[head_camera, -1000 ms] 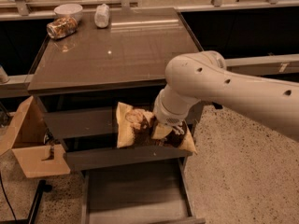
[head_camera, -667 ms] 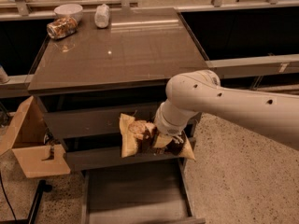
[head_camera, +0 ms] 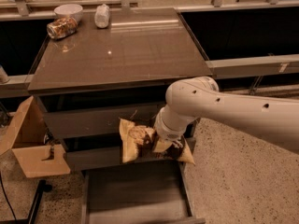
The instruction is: Place brown chip bag into bottom drawer
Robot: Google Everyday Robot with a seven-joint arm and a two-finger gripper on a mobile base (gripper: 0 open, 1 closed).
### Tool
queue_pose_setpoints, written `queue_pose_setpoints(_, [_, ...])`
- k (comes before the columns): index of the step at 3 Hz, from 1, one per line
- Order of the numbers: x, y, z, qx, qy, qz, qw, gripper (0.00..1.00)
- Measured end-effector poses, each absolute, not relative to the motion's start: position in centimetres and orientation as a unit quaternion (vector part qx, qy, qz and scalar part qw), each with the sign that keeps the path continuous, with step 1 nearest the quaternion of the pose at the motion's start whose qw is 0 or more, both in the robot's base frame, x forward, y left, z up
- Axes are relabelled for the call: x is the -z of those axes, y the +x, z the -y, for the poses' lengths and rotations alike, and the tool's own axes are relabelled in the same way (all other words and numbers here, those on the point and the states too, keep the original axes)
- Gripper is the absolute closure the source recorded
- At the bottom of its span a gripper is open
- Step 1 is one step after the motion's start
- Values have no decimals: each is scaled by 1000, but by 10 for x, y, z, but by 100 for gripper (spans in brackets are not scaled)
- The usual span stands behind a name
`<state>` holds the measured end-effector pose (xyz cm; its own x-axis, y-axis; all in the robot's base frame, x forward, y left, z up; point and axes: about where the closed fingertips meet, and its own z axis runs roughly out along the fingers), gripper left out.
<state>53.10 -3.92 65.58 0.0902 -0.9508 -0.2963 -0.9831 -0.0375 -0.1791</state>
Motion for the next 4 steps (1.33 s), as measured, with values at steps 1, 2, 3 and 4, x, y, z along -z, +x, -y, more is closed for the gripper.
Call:
queue_pose_setpoints(1, [-634,523,39,-61,-718,-674,163,100])
queue_pose_setpoints(2, [-603,514,40,-69,-717,-675,160,100])
queue_pose_setpoints(3, [-569,512,40,-63,-718,-674,164,100])
queue_pose_setpoints(4, [-527,514,39,-58,-721,-670,169,100])
